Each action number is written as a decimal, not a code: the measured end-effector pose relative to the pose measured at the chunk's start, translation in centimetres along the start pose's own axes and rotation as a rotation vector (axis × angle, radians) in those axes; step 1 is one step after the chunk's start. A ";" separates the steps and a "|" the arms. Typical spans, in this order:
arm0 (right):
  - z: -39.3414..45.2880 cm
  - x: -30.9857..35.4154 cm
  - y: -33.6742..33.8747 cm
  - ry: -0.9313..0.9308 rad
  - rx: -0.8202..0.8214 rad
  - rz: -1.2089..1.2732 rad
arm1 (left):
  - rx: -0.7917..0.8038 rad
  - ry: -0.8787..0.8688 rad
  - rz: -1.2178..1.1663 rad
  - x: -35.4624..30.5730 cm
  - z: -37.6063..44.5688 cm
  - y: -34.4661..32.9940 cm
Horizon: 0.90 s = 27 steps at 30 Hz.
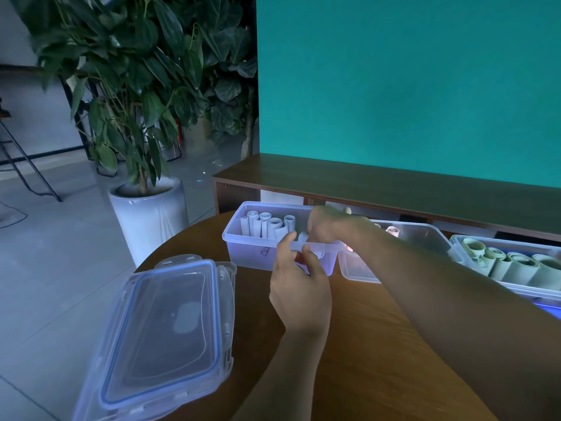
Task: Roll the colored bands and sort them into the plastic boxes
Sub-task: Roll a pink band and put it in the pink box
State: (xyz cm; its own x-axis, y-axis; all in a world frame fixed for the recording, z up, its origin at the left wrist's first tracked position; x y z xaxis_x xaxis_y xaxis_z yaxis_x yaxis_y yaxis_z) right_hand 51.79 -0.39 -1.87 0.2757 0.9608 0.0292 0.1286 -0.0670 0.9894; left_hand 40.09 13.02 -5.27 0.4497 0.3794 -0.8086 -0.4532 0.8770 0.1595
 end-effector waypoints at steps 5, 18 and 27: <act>-0.2 0.2 0.4 0.000 -0.007 0.054 | -0.008 -0.014 -0.002 0.0 0.0 0.1; -4.2 -2.6 8.5 0.050 -0.226 0.310 | -0.084 -0.117 -0.087 -1.3 -0.1 1.2; -17.8 -10.2 6.4 0.174 0.031 1.466 | 0.117 0.120 -0.578 -6.5 -2.3 3.4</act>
State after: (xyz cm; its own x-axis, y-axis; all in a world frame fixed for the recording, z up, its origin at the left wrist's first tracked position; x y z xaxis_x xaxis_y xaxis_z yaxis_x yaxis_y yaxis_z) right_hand 32.87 -5.84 6.74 0.0596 0.0504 0.9969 -0.1378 -0.9887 0.0582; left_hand 33.83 12.89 -0.74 0.5050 -0.1989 -0.8399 -0.0705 0.9603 -0.2698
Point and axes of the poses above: each hand's wrist, its own z-axis towards the middle knuckle, its own y-axis out of the back of the hand, x = y × z, the point moved 8 cm from there along z, towards the middle knuckle, and after that the axes turned 10 degrees about -y, right-handed, at the moved point
